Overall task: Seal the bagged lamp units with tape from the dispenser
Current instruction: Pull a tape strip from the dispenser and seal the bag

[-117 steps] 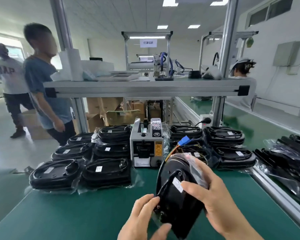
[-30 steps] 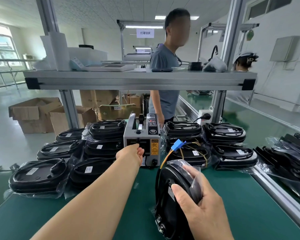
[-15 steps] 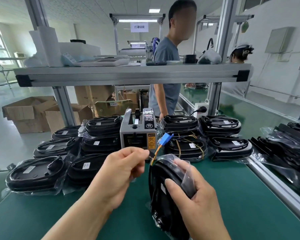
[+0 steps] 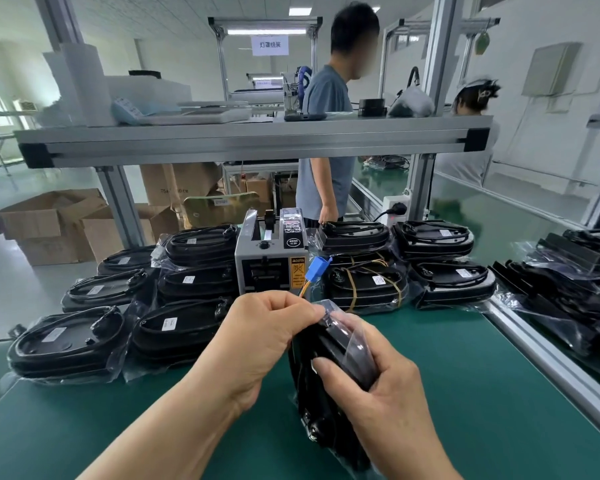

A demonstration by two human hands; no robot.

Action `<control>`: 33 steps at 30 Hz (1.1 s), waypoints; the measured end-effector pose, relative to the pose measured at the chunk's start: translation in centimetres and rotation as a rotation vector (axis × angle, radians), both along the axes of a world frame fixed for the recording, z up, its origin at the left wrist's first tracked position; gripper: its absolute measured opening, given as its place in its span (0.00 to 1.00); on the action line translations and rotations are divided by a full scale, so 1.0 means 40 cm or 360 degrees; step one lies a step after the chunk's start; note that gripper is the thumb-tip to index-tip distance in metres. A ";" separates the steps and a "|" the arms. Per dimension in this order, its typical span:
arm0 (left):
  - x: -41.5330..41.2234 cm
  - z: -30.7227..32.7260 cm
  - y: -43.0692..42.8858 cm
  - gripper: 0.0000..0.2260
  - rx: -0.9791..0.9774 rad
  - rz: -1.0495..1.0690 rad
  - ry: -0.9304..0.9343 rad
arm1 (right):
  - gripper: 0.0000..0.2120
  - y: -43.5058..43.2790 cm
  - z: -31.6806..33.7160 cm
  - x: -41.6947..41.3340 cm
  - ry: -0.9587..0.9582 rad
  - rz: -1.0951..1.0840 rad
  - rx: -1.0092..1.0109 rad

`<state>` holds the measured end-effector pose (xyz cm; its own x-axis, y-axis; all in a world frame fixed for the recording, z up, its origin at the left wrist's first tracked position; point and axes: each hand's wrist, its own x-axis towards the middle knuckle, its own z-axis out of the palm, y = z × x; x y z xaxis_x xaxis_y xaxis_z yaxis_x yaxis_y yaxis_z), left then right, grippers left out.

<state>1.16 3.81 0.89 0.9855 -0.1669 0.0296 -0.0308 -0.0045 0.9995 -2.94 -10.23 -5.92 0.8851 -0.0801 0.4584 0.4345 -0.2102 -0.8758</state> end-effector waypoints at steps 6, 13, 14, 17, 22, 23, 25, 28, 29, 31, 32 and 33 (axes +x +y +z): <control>0.000 0.002 -0.005 0.08 0.0056 0.0018 0.0005 | 0.24 -0.003 -0.001 -0.002 0.0004 -0.0003 -0.0024; -0.003 -0.003 -0.003 0.07 0.0048 0.0038 -0.0042 | 0.22 -0.003 -0.004 -0.003 -0.0004 -0.0004 -0.0037; -0.003 -0.005 -0.003 0.06 0.0048 0.0042 -0.0046 | 0.22 -0.003 -0.005 -0.003 -0.0001 -0.0006 -0.0035; -0.002 -0.009 -0.003 0.07 0.0070 0.0067 -0.0061 | 0.22 -0.002 -0.007 -0.004 0.0006 -0.0004 -0.0046; -0.003 -0.017 -0.007 0.07 0.0089 0.0147 -0.0081 | 0.22 -0.002 -0.012 -0.002 0.0022 -0.0040 -0.0066; -0.004 -0.019 -0.007 0.07 0.0090 0.0160 -0.0081 | 0.22 -0.002 -0.014 -0.002 0.0034 -0.0038 -0.0069; -0.005 -0.022 -0.008 0.07 0.0095 0.0180 -0.0090 | 0.22 -0.002 -0.018 -0.002 0.0055 -0.0042 -0.0069; -0.006 -0.020 -0.009 0.08 0.0051 0.0171 -0.0063 | 0.22 -0.004 -0.020 -0.002 0.0056 -0.0055 -0.0073; -0.007 -0.019 -0.008 0.09 -0.0001 0.0141 -0.0035 | 0.22 -0.004 -0.020 -0.002 0.0053 -0.0064 -0.0073; -0.008 -0.016 -0.006 0.12 -0.0081 0.0085 0.0018 | 0.22 -0.004 -0.020 0.000 0.0052 -0.0074 -0.0067; -0.008 -0.016 -0.005 0.12 -0.0087 0.0069 0.0026 | 0.22 -0.004 -0.020 0.000 0.0057 -0.0075 -0.0061; -0.008 -0.016 -0.005 0.12 -0.0086 0.0059 0.0023 | 0.22 -0.004 -0.020 0.001 0.0063 -0.0074 -0.0056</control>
<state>0.86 3.62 0.26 0.9914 -0.1287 0.0233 -0.0172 0.0484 0.9987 -2.91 -10.40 -6.72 0.8983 -0.1060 0.4264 0.3888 -0.2605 -0.8838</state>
